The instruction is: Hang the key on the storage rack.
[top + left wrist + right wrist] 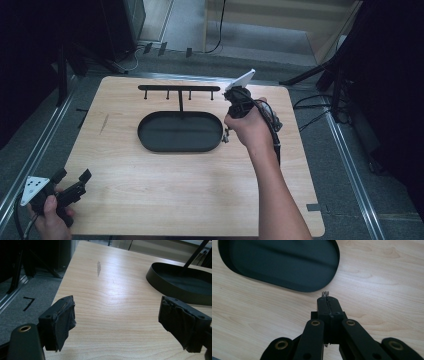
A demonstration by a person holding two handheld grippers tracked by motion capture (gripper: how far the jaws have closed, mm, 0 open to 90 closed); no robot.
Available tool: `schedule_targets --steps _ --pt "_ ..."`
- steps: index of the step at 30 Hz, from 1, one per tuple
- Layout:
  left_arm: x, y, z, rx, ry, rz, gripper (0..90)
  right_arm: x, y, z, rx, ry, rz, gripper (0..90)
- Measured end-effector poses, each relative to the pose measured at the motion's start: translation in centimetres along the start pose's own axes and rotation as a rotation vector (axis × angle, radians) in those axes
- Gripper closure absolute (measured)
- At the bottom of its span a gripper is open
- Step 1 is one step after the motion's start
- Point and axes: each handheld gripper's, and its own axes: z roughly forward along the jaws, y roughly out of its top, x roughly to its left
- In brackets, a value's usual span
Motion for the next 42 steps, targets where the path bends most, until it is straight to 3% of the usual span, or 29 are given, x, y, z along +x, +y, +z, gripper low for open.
schedule_targets --steps 19,25,35,42 --pt "-0.2 0.0 0.0 -0.001 0.007 0.018 13.8 3.2 6.5 -4.3 -0.049 -0.003 0.002 90.0" --pt "-0.2 0.0 0.0 0.001 0.007 0.018 13.8 4.0 7.6 -4.2 -0.051 -0.024 0.001 90.0" --pt "-0.2 0.0 0.1 0.004 0.006 0.017 13.9 3.3 9.0 -3.5 -0.062 -0.021 0.036 90.0" --pt "-0.2 0.0 0.1 0.005 0.003 0.018 13.9 3.6 9.5 -2.9 -0.065 -0.034 0.028 90.0"
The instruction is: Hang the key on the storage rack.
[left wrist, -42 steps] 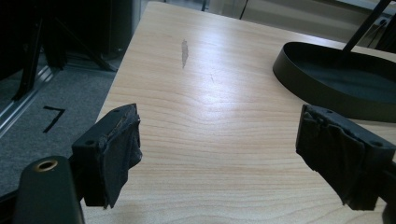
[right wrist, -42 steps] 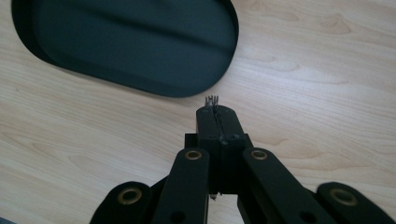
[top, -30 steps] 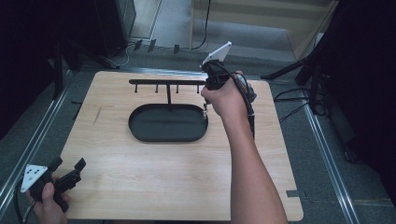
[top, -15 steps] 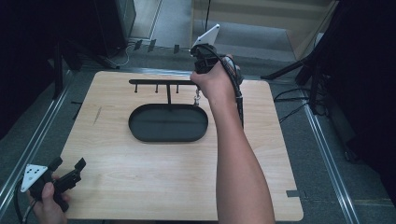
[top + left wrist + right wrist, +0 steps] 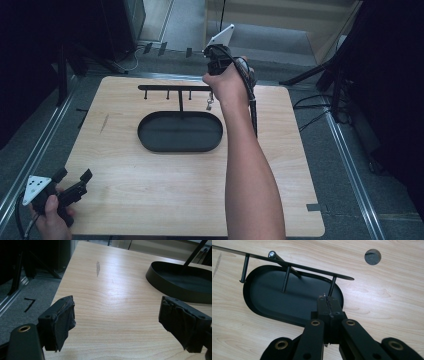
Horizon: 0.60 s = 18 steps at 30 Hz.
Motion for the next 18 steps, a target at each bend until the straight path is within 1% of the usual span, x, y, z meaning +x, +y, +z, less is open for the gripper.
schedule_targets --steps 5,10,18 --pt "0.0 0.0 0.0 0.001 -0.002 0.003 13.9 0.0 0.3 -0.3 -0.007 -0.001 0.002 90.0" --pt "0.0 0.0 0.0 0.002 -0.004 0.002 13.9 -0.5 0.5 -0.7 -0.016 -0.009 0.009 90.0" --pt "0.0 0.0 0.0 0.002 -0.006 0.003 13.9 -0.9 0.4 -0.1 -0.018 -0.022 0.013 90.0"
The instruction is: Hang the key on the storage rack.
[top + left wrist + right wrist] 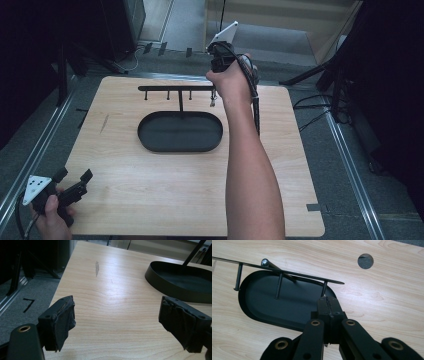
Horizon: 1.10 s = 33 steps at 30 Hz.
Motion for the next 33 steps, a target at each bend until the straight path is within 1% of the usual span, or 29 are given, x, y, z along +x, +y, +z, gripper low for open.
schedule_targets --steps 3,5,6,8,10,17,24,33 --pt "0.0 0.0 0.0 -0.002 0.000 0.000 13.9 -0.2 -0.1 0.3 0.002 -0.011 -0.008 90.0" --pt "0.0 0.0 0.0 -0.001 -0.001 0.000 13.9 -0.2 -0.3 0.6 0.003 -0.036 -0.024 90.0" --pt "0.0 0.0 0.0 0.000 -0.001 0.002 13.9 -0.3 -0.3 0.6 -0.002 -0.052 -0.023 89.6" --pt "0.0 0.0 0.0 -0.003 -0.001 -0.003 13.9 -0.4 -0.4 0.7 0.003 -0.062 -0.023 89.7" --pt "0.0 0.0 0.0 0.000 -0.001 0.000 13.9 -0.6 -0.6 0.9 0.007 -0.083 -0.029 89.6" --pt "0.0 0.0 0.0 -0.002 -0.001 -0.001 13.9 -1.6 -1.1 1.1 0.012 -0.100 -0.016 90.0" --pt "0.0 0.0 0.1 -0.003 0.000 0.003 13.9 -2.6 -1.7 1.6 0.029 -0.103 -0.013 90.0" --pt "-0.1 0.0 0.1 -0.002 0.001 0.006 13.9 -4.1 -2.9 2.7 0.054 -0.100 0.003 89.9"
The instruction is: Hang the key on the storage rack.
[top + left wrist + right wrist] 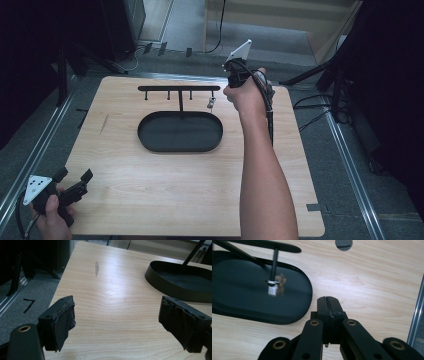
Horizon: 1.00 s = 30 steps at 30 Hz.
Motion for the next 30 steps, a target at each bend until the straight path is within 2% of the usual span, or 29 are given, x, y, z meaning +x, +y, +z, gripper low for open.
schedule_targets --steps 6,12,18,20,23,26,28,30 --pt "0.0 0.0 0.0 0.001 0.000 0.004 13.9 -0.8 -0.9 0.8 0.010 0.006 -0.006 86.3" --pt "0.0 0.0 0.0 0.002 0.000 0.004 13.9 -1.5 -1.9 1.5 -0.004 -0.007 -0.013 73.3" --pt "-0.1 0.0 0.0 0.001 0.001 0.003 13.9 -2.3 -2.9 2.4 0.002 0.023 -0.004 64.5" --pt "0.0 0.0 0.0 0.001 0.001 0.004 13.9 -2.6 -3.3 2.7 0.004 0.048 -0.005 59.4" --pt "0.0 0.0 0.0 0.002 0.000 0.002 13.9 -2.8 -3.9 3.1 0.002 0.053 -0.007 51.5" --pt "0.0 0.0 0.0 0.002 0.001 0.003 13.9 -3.1 -4.7 3.7 -0.010 0.068 -0.049 46.1" --pt "0.0 0.0 0.0 0.004 0.001 0.003 13.9 -3.4 -5.2 4.0 -0.003 0.086 -0.057 38.1" --pt "0.0 0.0 0.0 0.003 0.000 0.000 13.9 -3.8 -5.6 4.3 0.011 0.071 -0.054 32.3"
